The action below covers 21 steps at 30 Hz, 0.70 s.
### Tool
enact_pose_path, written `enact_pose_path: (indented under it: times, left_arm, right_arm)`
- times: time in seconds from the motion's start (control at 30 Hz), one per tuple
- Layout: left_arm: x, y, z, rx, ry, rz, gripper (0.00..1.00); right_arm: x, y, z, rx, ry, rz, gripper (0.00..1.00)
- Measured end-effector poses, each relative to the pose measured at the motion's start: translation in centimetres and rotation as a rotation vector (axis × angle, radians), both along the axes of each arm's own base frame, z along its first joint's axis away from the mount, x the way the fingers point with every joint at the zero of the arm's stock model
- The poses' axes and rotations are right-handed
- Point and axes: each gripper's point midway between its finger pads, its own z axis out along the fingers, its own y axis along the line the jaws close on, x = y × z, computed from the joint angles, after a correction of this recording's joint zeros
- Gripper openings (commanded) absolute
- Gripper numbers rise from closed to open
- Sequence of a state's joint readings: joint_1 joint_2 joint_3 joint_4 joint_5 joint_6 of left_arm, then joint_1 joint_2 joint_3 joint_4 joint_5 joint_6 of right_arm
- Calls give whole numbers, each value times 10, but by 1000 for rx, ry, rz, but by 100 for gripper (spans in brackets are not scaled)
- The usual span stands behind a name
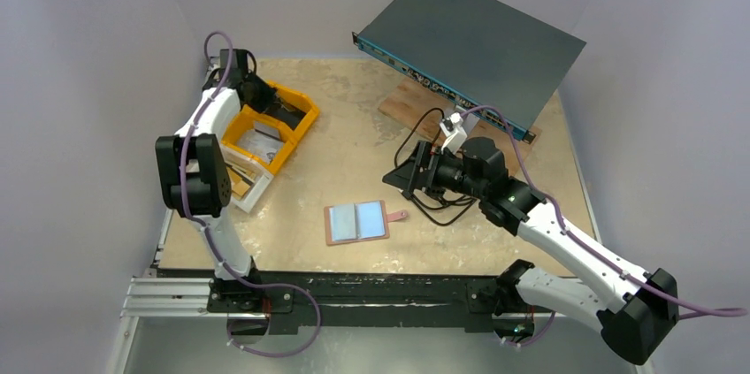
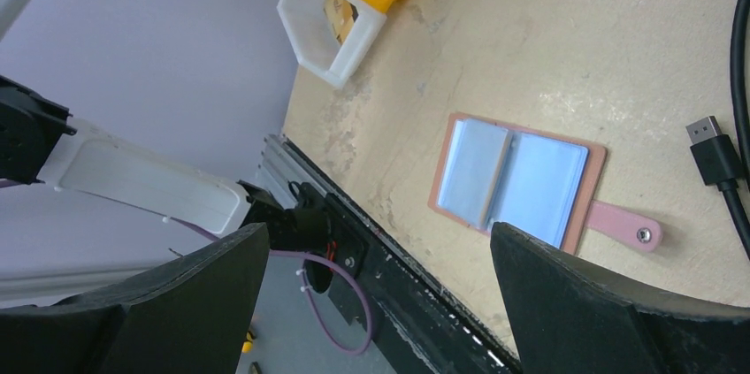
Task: Take the credit cards out of the card holder
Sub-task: Place the credit card in the storage box.
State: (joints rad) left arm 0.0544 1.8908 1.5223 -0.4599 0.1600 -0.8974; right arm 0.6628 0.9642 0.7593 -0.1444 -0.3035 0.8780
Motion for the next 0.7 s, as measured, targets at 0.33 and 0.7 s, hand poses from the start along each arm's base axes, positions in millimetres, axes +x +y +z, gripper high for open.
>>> enact_pose_path:
  times: [0.33,0.7]
  left_arm:
    - [15,12,-13,3,9,-1,40]
    - [16,10,4,17,-28,-40,54]
  right_arm:
    - [-1,-1,-1,-4,4,-1,99]
    - [0,-1,-2,-9,1,-1,99]
